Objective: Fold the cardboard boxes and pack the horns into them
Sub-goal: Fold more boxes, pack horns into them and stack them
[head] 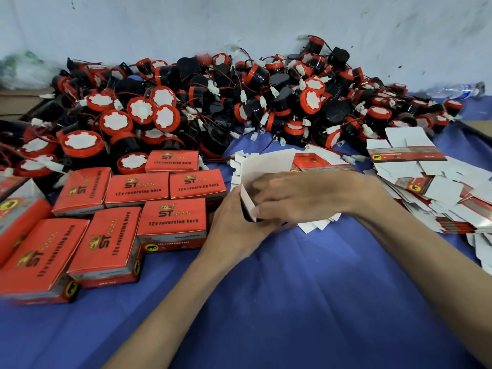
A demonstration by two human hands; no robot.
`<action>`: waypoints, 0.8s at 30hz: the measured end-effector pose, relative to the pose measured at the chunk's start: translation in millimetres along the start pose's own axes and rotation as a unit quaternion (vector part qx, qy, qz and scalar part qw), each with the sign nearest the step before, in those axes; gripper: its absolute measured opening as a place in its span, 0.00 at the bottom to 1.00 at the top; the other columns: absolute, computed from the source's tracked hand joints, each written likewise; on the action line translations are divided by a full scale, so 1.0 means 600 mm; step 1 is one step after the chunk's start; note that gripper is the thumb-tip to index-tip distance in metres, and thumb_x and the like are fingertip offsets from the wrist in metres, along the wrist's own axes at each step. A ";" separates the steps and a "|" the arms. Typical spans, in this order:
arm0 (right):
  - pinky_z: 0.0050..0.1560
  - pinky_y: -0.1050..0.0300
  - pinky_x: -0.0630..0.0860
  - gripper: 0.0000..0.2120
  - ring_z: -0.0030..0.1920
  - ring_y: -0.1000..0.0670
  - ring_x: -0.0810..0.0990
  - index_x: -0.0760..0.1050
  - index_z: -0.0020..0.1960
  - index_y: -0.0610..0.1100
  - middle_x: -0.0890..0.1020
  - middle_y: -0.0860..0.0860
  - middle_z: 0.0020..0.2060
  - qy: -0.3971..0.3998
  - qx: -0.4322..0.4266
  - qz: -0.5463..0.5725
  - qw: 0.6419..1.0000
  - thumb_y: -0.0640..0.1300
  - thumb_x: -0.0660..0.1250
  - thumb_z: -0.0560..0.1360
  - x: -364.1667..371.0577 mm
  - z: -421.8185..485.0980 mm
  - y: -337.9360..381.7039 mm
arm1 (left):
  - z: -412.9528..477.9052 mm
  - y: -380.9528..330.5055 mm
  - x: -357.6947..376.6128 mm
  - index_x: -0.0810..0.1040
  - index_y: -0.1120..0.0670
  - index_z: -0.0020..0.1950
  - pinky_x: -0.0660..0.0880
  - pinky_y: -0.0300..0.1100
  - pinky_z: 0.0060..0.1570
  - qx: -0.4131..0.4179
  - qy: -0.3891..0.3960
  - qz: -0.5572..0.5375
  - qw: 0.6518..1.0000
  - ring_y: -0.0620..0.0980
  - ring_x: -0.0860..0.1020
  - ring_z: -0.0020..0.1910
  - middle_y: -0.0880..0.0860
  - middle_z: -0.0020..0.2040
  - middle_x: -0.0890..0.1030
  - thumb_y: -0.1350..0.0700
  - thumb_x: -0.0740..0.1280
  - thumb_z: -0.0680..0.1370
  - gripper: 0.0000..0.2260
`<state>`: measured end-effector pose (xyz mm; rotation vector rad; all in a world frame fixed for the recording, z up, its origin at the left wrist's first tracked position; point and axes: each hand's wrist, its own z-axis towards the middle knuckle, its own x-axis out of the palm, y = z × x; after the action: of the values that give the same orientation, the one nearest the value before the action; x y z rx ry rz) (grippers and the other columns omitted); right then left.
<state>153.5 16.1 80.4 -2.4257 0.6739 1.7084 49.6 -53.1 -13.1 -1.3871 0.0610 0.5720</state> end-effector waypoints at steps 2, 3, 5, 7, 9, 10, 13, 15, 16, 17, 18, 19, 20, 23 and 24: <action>0.56 0.59 0.62 0.20 0.61 0.45 0.71 0.77 0.57 0.37 0.74 0.46 0.54 0.010 0.004 0.035 0.999 0.45 0.51 0.81 0.003 0.003 -0.004 | -0.001 0.004 0.003 0.70 0.25 0.47 0.69 0.24 0.45 -0.011 -0.005 -0.006 1.000 0.27 0.75 0.49 0.29 0.47 0.78 0.46 0.73 0.65 0.19; 0.55 0.60 0.63 0.18 0.59 0.47 0.71 0.78 0.53 0.38 0.74 0.48 0.53 0.014 -0.010 0.045 0.999 0.46 0.52 0.82 0.002 0.004 -0.007 | -0.001 0.006 0.003 0.71 0.27 0.47 0.69 0.24 0.45 -0.012 -0.007 -0.008 1.000 0.28 0.75 0.50 0.31 0.47 0.79 0.45 0.73 0.64 0.18; 0.51 0.65 0.63 0.14 0.53 0.54 0.71 0.76 0.45 0.44 0.74 0.53 0.49 0.004 -0.034 0.037 0.999 0.47 0.55 0.83 -0.005 0.004 -0.016 | 0.001 0.011 0.004 0.73 0.32 0.51 0.71 0.26 0.49 -0.011 -0.011 -0.021 1.000 0.31 0.76 0.52 0.35 0.50 0.80 0.46 0.75 0.67 0.18; 0.48 0.69 0.64 0.12 0.48 0.58 0.70 0.80 0.48 0.44 0.75 0.57 0.45 -0.034 -0.056 0.033 0.997 0.46 0.59 0.81 -0.009 0.004 -0.025 | 0.003 0.015 0.005 0.73 0.40 0.56 0.73 0.34 0.54 -0.021 -0.007 -0.033 0.999 0.36 0.76 0.55 0.40 0.54 0.80 0.46 0.76 0.68 0.20; 0.53 0.67 0.67 0.11 0.49 0.58 0.73 0.82 0.54 0.45 0.80 0.56 0.48 -0.054 -0.066 0.035 0.996 0.45 0.62 0.80 -0.012 0.005 -0.034 | 0.003 0.016 0.005 0.73 0.45 0.57 0.73 0.37 0.54 -0.030 0.001 -0.038 0.999 0.39 0.77 0.56 0.42 0.55 0.79 0.44 0.77 0.67 0.23; 0.54 0.64 0.68 0.11 0.51 0.57 0.74 0.82 0.55 0.45 0.81 0.55 0.50 -0.046 -0.066 0.029 0.996 0.45 0.63 0.80 -0.012 0.005 -0.036 | 0.002 0.016 0.005 0.73 0.46 0.57 0.73 0.38 0.54 -0.032 0.003 -0.042 0.999 0.40 0.77 0.56 0.43 0.55 0.79 0.43 0.77 0.65 0.24; 0.55 0.61 0.68 0.12 0.54 0.55 0.74 0.82 0.54 0.43 0.79 0.50 0.54 -0.025 -0.056 0.006 0.998 0.45 0.61 0.81 -0.007 0.005 -0.034 | 0.003 0.015 0.002 0.73 0.47 0.55 0.74 0.37 0.52 -0.037 0.005 -0.057 0.998 0.40 0.78 0.54 0.44 0.54 0.80 0.42 0.76 0.61 0.26; 0.53 0.61 0.67 0.13 0.55 0.51 0.74 0.82 0.52 0.41 0.78 0.48 0.54 -0.037 -0.046 -0.017 0.998 0.45 0.61 0.81 0.000 0.008 -0.025 | 0.004 0.017 0.000 0.72 0.44 0.53 0.73 0.30 0.48 -0.033 0.015 -0.066 0.997 0.37 0.78 0.51 0.42 0.53 0.79 0.49 0.79 0.62 0.24; 0.52 0.61 0.68 0.12 0.54 0.49 0.75 0.82 0.51 0.41 0.79 0.47 0.53 -0.045 -0.040 -0.034 0.998 0.44 0.61 0.80 0.004 0.012 -0.019 | 0.005 0.019 -0.002 0.72 0.44 0.53 0.72 0.28 0.46 -0.028 0.021 -0.069 0.997 0.35 0.78 0.50 0.42 0.51 0.79 0.54 0.80 0.64 0.24; 0.51 0.59 0.69 0.11 0.54 0.49 0.76 0.82 0.49 0.42 0.79 0.48 0.51 -0.053 -0.032 -0.057 0.996 0.44 0.62 0.79 0.008 0.016 -0.014 | 0.006 0.020 -0.003 0.71 0.44 0.52 0.72 0.27 0.45 -0.020 0.027 -0.072 0.997 0.33 0.78 0.48 0.41 0.50 0.79 0.57 0.81 0.64 0.25; 0.49 0.55 0.72 0.10 0.52 0.48 0.76 0.82 0.47 0.45 0.79 0.50 0.50 -0.062 -0.018 -0.081 0.995 0.44 0.62 0.79 0.010 0.018 -0.009 | 0.005 0.021 -0.003 0.71 0.44 0.52 0.72 0.26 0.45 -0.012 0.032 -0.073 0.997 0.32 0.78 0.48 0.40 0.50 0.80 0.56 0.82 0.62 0.27; 0.45 0.52 0.73 0.09 0.51 0.48 0.77 0.82 0.45 0.48 0.79 0.52 0.47 -0.074 0.001 -0.098 0.992 0.45 0.63 0.78 0.011 0.019 -0.004 | 0.003 0.021 -0.002 0.71 0.43 0.53 0.73 0.28 0.46 -0.011 0.035 -0.067 0.997 0.32 0.77 0.49 0.39 0.51 0.79 0.53 0.83 0.59 0.29; 0.40 0.53 0.72 0.07 0.48 0.48 0.76 0.82 0.44 0.50 0.77 0.54 0.44 -0.097 0.018 -0.112 0.989 0.47 0.65 0.77 0.012 0.018 0.000 | 0.002 0.020 -0.001 0.71 0.43 0.54 0.74 0.30 0.48 -0.013 0.036 -0.056 0.998 0.34 0.77 0.51 0.40 0.52 0.79 0.48 0.83 0.57 0.32; 0.34 0.57 0.64 0.03 0.41 0.49 0.71 0.80 0.42 0.49 0.69 0.55 0.37 -0.168 0.026 -0.148 0.974 0.48 0.68 0.73 0.008 0.012 0.006 | 0.002 0.018 0.001 0.71 0.49 0.60 0.76 0.44 0.56 -0.018 0.036 -0.028 0.999 0.41 0.77 0.55 0.43 0.55 0.79 0.43 0.81 0.56 0.36; 0.35 0.56 0.65 0.04 0.41 0.49 0.70 0.79 0.40 0.49 0.69 0.56 0.37 -0.164 0.010 -0.154 0.974 0.47 0.68 0.73 0.004 0.010 0.006 | 0.002 0.017 0.002 0.71 0.49 0.60 0.76 0.46 0.56 -0.019 0.033 -0.025 0.999 0.41 0.77 0.55 0.43 0.55 0.79 0.45 0.82 0.58 0.35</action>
<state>147.6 13.9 76.8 -2.0280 0.2556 1.8860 45.8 -50.8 -22.5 -1.4399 0.0701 0.4878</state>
